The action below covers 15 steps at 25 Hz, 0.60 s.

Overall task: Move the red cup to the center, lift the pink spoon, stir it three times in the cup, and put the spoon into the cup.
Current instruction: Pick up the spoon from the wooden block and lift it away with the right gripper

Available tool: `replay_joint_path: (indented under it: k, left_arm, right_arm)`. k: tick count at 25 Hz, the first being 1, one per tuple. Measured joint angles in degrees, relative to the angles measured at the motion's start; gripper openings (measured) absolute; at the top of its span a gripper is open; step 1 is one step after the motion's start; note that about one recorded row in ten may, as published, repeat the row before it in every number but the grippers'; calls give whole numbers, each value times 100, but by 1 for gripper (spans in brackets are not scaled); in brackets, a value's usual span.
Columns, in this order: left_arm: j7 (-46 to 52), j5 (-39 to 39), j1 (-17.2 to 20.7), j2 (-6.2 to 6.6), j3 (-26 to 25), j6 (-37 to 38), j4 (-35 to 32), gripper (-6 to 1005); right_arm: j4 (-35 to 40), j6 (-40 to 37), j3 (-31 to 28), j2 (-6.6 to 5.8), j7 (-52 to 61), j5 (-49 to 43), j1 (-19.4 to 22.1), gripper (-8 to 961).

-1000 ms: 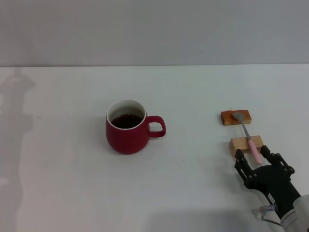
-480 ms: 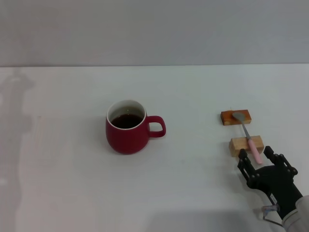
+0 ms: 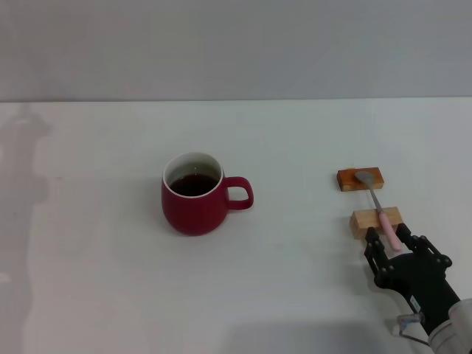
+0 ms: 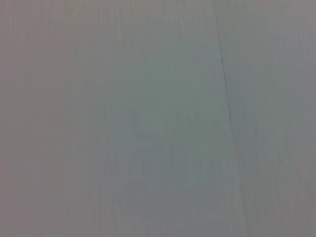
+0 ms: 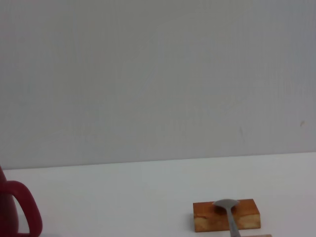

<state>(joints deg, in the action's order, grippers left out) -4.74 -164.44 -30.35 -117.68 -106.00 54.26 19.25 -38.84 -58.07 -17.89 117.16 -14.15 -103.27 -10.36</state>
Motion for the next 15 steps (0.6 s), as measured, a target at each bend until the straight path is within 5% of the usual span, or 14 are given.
replay_joint_path:
  k: [15]
  left_arm:
    - [0,0,21,-6,0,26,0,31]
  right_arm:
    - [46,-2,-78,22,0,49,4,489]
